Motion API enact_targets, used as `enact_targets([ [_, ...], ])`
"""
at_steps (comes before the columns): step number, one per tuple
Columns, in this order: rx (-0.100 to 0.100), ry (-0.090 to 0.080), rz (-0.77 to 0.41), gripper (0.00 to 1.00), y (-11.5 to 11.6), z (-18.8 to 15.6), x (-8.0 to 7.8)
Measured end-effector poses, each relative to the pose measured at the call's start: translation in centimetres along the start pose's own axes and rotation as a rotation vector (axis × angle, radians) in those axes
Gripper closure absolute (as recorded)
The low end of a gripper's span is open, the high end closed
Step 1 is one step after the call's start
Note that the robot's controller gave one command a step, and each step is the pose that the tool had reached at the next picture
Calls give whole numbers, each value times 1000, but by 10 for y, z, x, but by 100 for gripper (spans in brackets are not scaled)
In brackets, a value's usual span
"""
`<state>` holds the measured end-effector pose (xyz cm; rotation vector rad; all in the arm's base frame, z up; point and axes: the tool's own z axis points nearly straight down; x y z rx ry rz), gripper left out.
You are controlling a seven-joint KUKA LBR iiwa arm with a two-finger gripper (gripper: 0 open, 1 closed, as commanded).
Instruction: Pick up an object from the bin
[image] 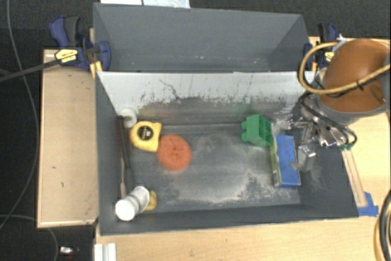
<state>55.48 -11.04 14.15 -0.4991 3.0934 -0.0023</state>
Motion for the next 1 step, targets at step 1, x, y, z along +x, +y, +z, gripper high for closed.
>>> enact_targets([
  [1,0,1,-105,0,8,16,-4],
])
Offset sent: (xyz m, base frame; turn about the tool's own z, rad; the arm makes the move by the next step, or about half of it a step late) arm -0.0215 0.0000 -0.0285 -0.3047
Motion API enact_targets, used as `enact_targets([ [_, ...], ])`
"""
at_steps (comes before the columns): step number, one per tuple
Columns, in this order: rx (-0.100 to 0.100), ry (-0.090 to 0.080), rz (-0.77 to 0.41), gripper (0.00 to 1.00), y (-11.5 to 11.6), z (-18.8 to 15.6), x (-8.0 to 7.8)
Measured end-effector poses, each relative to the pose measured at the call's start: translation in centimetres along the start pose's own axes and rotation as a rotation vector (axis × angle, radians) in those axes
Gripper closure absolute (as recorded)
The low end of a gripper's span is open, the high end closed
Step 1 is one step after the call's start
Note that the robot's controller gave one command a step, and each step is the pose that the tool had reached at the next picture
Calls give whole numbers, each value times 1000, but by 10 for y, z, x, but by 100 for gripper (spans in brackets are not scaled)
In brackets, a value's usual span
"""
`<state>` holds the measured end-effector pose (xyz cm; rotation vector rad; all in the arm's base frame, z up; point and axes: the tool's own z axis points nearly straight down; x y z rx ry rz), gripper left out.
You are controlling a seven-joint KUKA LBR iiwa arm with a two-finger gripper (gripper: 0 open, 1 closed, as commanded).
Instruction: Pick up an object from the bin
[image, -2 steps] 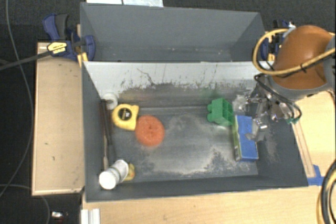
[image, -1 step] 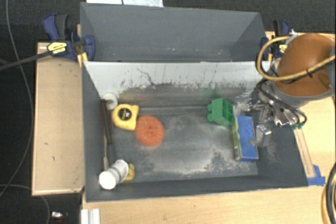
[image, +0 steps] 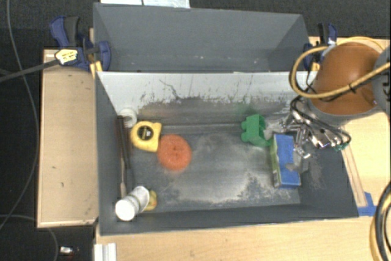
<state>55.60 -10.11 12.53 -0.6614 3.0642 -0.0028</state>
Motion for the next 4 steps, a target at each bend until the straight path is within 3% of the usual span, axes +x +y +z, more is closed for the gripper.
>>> enact_targets([
  [1,0,0,-131,0,-1,7,6],
  [2,2,-6,-371,0,-11,-12,17],
  [3,1,-4,-484,0,-34,-2,22],
  [4,4,-6,-685,0,-15,12,29],
])
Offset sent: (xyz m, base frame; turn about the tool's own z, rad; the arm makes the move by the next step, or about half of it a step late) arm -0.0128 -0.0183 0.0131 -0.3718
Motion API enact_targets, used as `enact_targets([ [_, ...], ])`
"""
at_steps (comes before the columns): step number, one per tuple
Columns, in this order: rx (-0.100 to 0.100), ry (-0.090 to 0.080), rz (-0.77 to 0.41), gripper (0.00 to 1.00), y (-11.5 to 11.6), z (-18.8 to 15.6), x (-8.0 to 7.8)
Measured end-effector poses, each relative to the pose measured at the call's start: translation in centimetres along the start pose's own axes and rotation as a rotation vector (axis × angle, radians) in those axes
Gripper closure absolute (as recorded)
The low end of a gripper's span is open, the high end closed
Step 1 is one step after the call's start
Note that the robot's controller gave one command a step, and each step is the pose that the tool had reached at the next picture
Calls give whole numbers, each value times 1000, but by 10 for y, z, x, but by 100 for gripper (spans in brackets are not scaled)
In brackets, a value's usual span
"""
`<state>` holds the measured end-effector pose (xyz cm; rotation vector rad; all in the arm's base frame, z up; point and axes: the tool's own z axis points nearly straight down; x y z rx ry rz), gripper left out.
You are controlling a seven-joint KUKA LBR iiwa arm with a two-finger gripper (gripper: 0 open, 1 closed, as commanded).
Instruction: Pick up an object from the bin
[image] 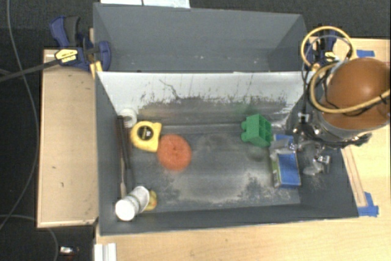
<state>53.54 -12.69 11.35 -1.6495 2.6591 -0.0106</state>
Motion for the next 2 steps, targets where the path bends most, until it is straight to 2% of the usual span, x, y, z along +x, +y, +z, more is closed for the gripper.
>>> enact_targets([
  [1,2,-1,-79,0,-7,16,-9],
  [2,-3,-5,-6,100,-8,10,-4],
])
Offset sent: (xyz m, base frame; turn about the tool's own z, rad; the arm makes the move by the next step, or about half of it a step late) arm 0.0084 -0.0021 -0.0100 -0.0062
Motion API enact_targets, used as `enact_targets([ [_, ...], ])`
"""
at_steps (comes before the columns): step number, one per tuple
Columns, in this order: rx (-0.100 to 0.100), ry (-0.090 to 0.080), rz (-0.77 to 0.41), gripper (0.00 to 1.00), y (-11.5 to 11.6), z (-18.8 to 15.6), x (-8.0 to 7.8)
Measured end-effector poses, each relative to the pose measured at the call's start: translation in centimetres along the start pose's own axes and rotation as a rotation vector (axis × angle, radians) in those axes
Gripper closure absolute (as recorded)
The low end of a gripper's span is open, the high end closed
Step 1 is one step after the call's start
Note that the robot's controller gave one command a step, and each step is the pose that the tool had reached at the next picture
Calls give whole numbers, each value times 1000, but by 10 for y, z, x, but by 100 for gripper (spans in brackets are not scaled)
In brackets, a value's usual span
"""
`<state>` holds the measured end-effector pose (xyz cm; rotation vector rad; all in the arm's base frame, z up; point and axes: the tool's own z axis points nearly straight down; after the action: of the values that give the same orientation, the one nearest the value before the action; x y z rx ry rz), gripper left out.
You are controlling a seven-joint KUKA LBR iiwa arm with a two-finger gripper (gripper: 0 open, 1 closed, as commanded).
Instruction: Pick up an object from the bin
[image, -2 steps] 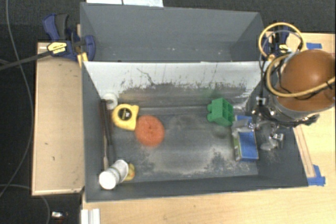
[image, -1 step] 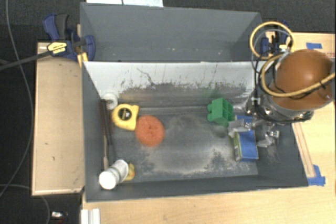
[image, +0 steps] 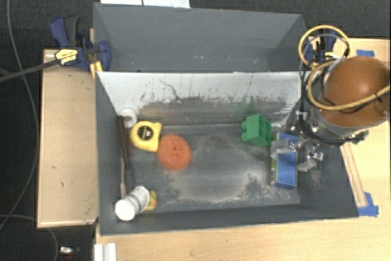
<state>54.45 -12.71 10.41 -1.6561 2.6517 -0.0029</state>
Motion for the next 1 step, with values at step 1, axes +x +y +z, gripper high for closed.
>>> enact_targets([
  [1,0,0,2,100,0,0,0],
])
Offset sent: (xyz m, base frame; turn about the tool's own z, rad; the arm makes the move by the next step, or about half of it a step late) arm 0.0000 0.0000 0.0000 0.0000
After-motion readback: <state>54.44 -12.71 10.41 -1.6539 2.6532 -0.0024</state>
